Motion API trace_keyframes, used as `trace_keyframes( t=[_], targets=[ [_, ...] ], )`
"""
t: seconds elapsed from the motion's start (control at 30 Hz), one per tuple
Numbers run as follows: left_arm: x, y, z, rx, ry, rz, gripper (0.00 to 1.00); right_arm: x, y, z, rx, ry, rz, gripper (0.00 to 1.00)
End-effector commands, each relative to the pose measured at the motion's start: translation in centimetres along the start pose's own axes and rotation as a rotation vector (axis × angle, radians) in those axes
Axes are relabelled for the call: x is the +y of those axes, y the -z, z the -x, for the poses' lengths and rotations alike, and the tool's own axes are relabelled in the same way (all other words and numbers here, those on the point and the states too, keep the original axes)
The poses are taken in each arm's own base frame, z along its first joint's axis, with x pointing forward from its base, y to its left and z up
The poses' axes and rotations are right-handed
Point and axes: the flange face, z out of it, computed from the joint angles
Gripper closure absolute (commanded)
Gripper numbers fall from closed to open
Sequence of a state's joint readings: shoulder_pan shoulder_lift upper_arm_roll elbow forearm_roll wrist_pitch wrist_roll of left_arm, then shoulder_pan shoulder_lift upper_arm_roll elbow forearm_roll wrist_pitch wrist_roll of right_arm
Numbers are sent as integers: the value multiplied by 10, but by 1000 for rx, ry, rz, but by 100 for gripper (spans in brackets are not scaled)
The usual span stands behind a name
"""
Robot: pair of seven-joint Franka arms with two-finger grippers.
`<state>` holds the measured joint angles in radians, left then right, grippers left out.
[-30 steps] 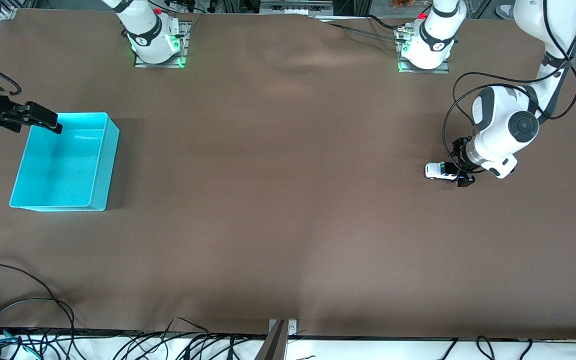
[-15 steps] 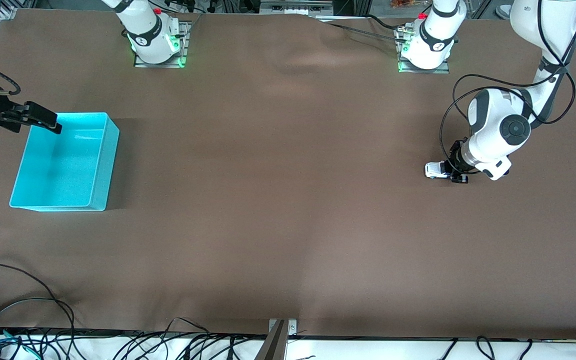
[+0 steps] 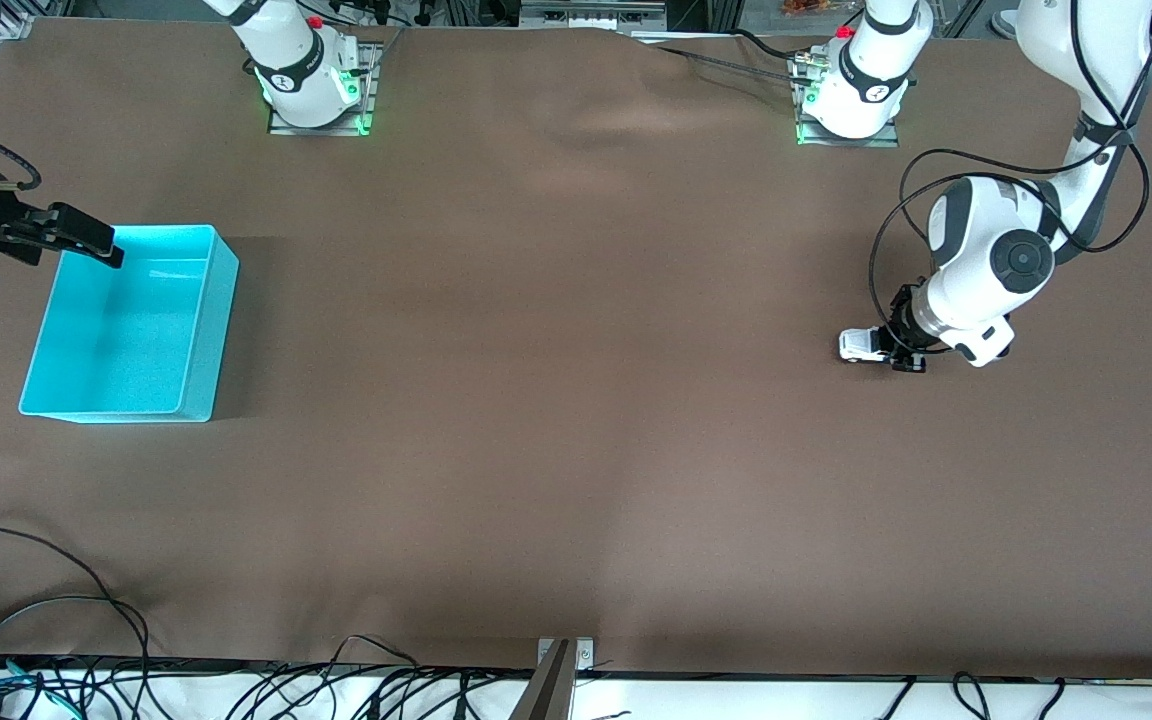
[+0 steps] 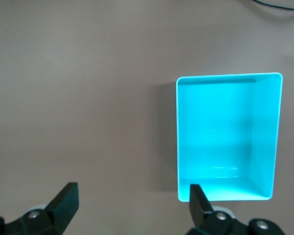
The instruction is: Wind and store white jeep toy
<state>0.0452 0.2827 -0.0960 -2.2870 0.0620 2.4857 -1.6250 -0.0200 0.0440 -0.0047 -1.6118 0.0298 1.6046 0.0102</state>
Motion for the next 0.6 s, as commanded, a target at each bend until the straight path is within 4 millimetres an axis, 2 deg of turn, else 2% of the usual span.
trace_keyframes(
  t=[0.0, 0.1, 0.27, 0.57],
  targets=[
    [-3, 10, 35, 7, 37, -4, 90, -2, 6, -2, 7, 0, -7, 0],
    [-6, 7, 59, -2, 38, -9, 90, -1, 7, -2, 8, -2, -9, 0],
    [-11, -10, 88, -5, 25, -25, 90, -2, 10, -2, 13, 8, -9, 0],
    [-15, -27, 98, -10, 27, -37, 90, -3, 13, -2, 19, 10, -9, 0]
  ],
)
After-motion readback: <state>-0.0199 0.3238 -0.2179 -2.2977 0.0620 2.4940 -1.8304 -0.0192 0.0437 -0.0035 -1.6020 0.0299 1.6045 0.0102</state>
